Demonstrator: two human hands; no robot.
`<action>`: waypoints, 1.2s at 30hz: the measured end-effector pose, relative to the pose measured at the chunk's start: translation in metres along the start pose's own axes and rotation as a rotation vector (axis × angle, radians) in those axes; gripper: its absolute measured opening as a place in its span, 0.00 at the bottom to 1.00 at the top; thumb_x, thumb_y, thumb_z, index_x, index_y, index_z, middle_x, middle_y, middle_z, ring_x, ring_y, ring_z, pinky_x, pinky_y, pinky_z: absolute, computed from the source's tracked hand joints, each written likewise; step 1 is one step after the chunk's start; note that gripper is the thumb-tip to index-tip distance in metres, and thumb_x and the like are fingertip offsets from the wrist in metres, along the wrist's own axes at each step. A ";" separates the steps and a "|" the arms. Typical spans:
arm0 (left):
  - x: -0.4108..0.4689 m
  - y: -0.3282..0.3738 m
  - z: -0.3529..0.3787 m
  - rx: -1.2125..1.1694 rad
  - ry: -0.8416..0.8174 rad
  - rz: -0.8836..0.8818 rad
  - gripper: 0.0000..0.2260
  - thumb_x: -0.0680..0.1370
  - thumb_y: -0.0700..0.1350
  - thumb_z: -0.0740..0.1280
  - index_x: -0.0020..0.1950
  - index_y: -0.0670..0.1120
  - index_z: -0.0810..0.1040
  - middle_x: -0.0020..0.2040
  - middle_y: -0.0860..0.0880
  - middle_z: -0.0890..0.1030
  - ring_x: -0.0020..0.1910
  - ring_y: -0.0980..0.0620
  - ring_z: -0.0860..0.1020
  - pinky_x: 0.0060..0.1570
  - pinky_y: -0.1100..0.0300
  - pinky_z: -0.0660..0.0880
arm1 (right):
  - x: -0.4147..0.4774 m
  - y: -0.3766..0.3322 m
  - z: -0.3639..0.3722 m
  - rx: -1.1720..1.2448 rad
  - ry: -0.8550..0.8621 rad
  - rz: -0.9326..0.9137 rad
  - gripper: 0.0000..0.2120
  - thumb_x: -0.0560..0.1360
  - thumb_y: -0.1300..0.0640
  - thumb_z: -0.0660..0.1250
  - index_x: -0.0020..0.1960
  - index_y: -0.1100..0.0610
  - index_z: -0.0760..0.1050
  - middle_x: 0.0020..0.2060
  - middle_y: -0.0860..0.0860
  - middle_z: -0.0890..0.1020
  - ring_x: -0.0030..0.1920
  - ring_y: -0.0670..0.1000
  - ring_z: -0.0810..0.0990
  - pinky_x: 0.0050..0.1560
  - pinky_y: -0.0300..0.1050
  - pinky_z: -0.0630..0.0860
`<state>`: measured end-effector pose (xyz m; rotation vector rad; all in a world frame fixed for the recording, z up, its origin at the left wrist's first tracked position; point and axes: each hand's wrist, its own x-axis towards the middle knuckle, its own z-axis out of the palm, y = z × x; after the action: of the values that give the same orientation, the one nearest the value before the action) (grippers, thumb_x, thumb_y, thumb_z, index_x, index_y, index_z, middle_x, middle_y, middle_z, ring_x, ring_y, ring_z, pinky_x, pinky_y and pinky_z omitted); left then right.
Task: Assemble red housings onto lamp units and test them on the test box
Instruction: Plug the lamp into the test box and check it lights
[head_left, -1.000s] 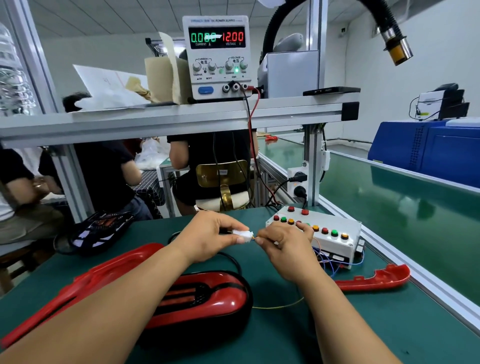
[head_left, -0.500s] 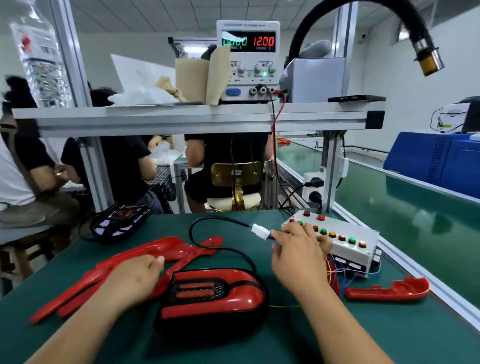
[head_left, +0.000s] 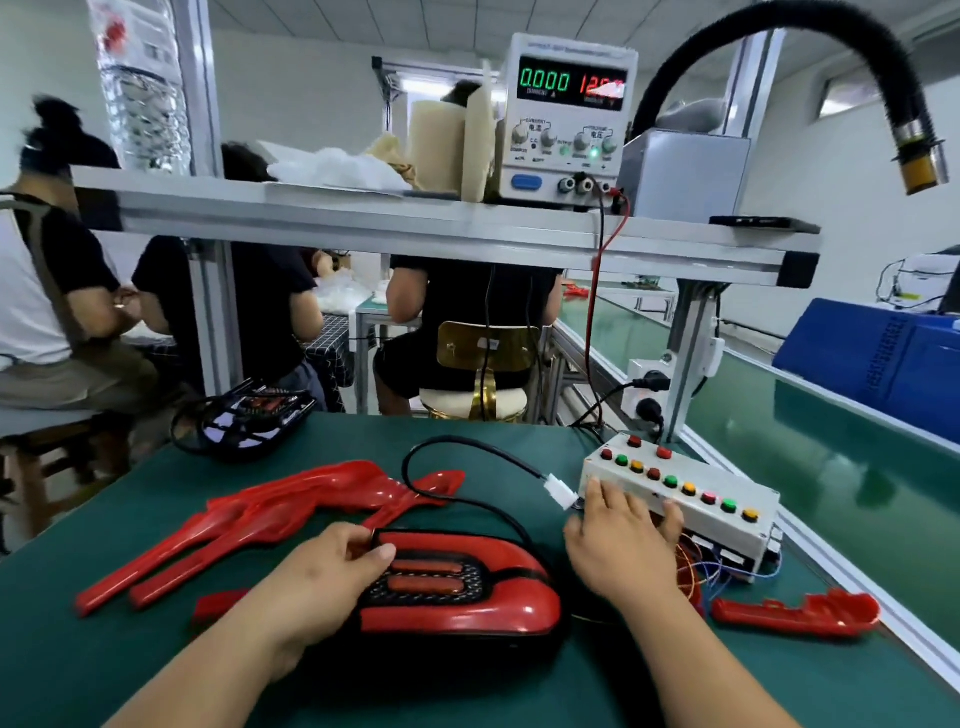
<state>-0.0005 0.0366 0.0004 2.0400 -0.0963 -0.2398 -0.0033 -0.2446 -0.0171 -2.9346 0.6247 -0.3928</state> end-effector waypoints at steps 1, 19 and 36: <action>0.000 -0.001 0.000 -0.100 -0.023 0.011 0.12 0.80 0.49 0.66 0.62 0.49 0.74 0.61 0.48 0.79 0.58 0.51 0.77 0.65 0.51 0.72 | 0.001 -0.001 0.001 0.001 -0.009 0.009 0.31 0.79 0.45 0.46 0.79 0.54 0.51 0.78 0.50 0.58 0.76 0.51 0.57 0.72 0.63 0.39; 0.020 -0.001 0.009 -0.533 0.117 0.077 0.19 0.81 0.36 0.62 0.72 0.45 0.71 0.66 0.48 0.77 0.63 0.49 0.75 0.68 0.50 0.68 | 0.051 -0.004 -0.002 -0.170 0.010 -0.059 0.39 0.74 0.29 0.46 0.71 0.57 0.63 0.71 0.53 0.67 0.72 0.57 0.59 0.71 0.59 0.55; 0.023 -0.007 0.026 -0.708 0.063 0.043 0.14 0.84 0.39 0.58 0.66 0.49 0.77 0.53 0.45 0.85 0.54 0.44 0.83 0.60 0.42 0.76 | 0.044 0.005 0.000 -0.061 0.146 0.123 0.37 0.75 0.30 0.53 0.69 0.59 0.63 0.69 0.56 0.71 0.71 0.56 0.62 0.65 0.54 0.59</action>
<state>0.0162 0.0136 -0.0200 1.3384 -0.0112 -0.1522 0.0332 -0.2674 -0.0081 -2.9239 0.8450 -0.5875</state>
